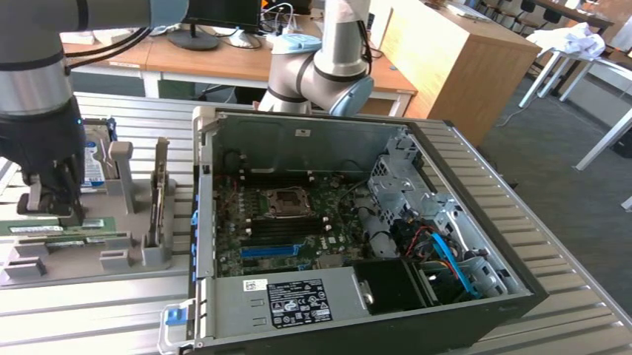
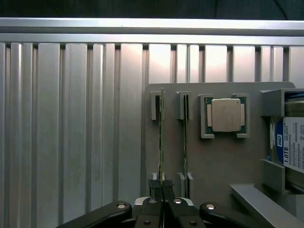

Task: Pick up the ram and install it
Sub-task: 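Pick up the ram and move it above insertion slot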

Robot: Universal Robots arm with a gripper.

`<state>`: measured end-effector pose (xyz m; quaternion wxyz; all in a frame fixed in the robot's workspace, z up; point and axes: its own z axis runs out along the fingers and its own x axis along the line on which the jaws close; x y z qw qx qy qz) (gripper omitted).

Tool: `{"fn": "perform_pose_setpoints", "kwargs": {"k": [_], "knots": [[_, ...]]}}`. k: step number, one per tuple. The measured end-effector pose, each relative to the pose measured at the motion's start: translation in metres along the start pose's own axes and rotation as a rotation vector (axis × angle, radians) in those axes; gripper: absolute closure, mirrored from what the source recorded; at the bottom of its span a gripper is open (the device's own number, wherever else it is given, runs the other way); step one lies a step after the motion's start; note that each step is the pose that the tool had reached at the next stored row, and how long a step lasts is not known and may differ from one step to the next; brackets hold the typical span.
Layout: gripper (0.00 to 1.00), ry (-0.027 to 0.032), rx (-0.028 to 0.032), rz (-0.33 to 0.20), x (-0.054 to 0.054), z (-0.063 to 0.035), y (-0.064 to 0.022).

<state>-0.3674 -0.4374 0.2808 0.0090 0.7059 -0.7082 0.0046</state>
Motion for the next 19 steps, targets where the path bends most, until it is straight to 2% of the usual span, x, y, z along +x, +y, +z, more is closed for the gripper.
{"fn": "perform_pose_setpoints", "kwargs": {"k": [19], "knots": [[0.88, 0.0000, 0.0001, -0.003, 0.001, -0.0409, 0.0002]]}}
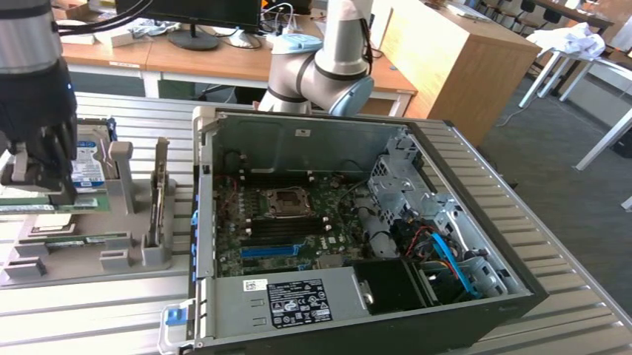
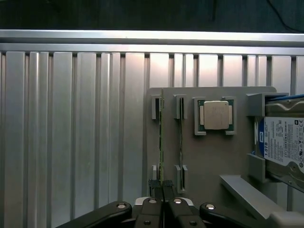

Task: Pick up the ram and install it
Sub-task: 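Pick up the ram and move it above insertion slot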

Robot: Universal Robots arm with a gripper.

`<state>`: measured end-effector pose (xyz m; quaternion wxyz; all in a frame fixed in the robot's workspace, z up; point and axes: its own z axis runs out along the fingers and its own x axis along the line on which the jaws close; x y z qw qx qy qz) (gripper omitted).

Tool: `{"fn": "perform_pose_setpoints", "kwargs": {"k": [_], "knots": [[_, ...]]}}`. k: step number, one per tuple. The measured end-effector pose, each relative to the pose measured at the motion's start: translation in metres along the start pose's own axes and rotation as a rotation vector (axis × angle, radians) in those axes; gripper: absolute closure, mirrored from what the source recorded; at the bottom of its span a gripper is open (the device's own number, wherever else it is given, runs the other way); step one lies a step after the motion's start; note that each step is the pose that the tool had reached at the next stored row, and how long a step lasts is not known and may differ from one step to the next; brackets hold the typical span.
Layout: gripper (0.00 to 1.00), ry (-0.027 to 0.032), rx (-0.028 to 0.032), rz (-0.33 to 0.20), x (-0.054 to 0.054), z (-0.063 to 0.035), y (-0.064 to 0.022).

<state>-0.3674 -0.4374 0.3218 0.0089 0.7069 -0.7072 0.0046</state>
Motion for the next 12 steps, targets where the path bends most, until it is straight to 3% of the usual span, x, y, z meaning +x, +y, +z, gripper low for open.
{"fn": "perform_pose_setpoints", "kwargs": {"k": [12], "knots": [[0.88, 0.0001, -0.0001, -0.001, 0.001, -0.0298, 0.0002]]}}
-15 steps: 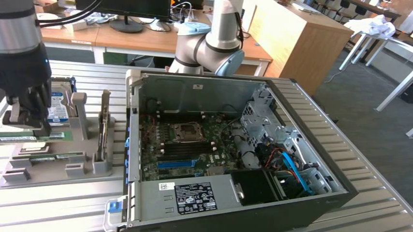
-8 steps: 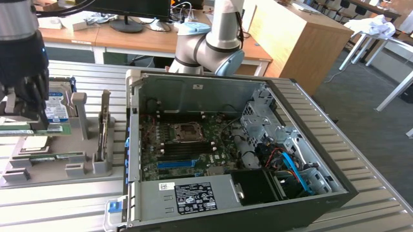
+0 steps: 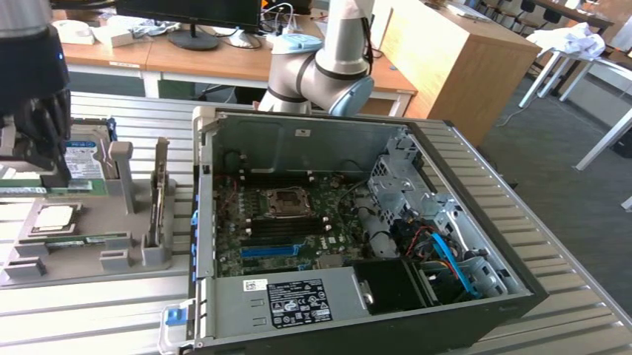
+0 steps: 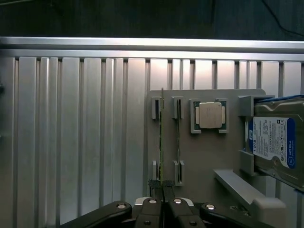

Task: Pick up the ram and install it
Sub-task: 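Pick up the ram and move it above insertion slot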

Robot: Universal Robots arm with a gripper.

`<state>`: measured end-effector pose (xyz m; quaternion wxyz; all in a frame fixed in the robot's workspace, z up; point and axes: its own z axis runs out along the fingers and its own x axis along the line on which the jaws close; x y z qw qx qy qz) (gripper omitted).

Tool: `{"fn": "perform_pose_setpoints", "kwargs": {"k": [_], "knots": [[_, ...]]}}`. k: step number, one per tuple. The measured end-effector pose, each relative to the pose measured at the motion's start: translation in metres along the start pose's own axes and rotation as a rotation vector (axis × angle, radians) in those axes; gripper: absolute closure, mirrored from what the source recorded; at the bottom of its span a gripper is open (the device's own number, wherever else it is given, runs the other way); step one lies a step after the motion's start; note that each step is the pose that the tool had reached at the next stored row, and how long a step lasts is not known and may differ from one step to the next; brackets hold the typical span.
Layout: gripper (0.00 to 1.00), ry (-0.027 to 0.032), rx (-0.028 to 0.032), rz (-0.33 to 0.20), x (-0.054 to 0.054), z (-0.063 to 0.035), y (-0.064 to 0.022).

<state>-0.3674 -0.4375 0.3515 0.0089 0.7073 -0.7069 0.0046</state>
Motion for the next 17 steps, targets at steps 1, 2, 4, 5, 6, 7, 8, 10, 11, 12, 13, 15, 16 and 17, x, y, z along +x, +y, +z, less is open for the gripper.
{"fn": "perform_pose_setpoints", "kwargs": {"k": [1, 2, 4, 5, 6, 7, 8, 10, 11, 12, 13, 15, 16, 17], "knots": [[0.88, -0.0001, 0.0001, 0.000, 0.000, -0.0023, 0.0000], [0.88, -0.0001, 0.0001, 0.000, 0.000, -0.0046, 0.0000], [0.88, 0.0000, 0.0001, 0.000, 0.000, -0.0092, 0.0001], [0.88, 0.0000, 0.0001, 0.000, 0.000, -0.0112, 0.0001], [0.88, -0.0001, 0.0001, -0.001, 0.000, -0.0131, 0.0001], [0.88, 0.0000, 0.0001, -0.001, 0.000, -0.0151, 0.0001], [0.88, 0.0000, 0.0000, -0.001, 0.000, -0.0171, 0.0001], [0.88, 0.0000, 0.0001, -0.001, 0.000, -0.0211, 0.0001], [0.88, -0.0001, 0.0001, -0.001, 0.000, -0.0230, 0.0002], [0.88, 0.0000, 0.0001, -0.001, 0.000, -0.0250, 0.0002], [0.88, 0.0000, 0.0000, -0.001, 0.001, -0.0270, 0.0002], [0.88, -0.0001, 0.0002, -0.001, 0.001, -0.0307, 0.0002], [0.88, -0.0001, 0.0001, -0.001, 0.001, -0.0326, 0.0002], [0.88, -0.0001, 0.0001, -0.002, 0.001, -0.0343, 0.0002]]}}
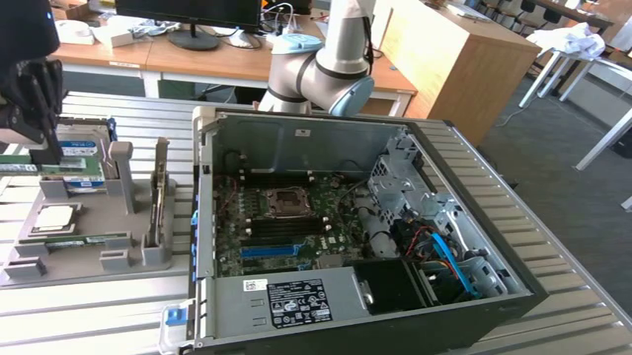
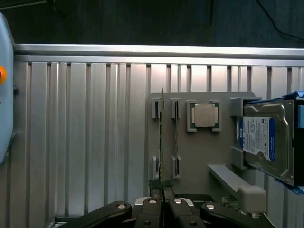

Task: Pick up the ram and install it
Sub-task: 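Pick up the ram and move it above insertion slot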

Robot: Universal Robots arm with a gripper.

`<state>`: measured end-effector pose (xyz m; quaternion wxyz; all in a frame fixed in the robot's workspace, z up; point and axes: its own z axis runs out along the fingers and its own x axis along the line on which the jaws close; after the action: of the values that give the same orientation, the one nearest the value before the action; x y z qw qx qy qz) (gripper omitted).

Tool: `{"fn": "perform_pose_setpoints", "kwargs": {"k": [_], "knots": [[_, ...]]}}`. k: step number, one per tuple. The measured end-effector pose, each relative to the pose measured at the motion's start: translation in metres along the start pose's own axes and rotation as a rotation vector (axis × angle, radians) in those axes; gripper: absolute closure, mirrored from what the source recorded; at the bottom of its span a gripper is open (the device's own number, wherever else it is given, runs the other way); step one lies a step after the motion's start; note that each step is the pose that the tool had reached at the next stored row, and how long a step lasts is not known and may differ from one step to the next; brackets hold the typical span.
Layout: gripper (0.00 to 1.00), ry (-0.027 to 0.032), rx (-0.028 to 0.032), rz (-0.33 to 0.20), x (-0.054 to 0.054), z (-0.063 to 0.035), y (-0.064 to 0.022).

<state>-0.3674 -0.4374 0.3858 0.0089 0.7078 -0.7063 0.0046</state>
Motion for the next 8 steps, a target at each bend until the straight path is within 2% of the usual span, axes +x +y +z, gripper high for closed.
{"fn": "perform_pose_setpoints", "kwargs": {"k": [8], "knots": [[0.88, 0.0000, 0.0000, 0.000, 0.0001, -0.0028, 0.0000]]}}
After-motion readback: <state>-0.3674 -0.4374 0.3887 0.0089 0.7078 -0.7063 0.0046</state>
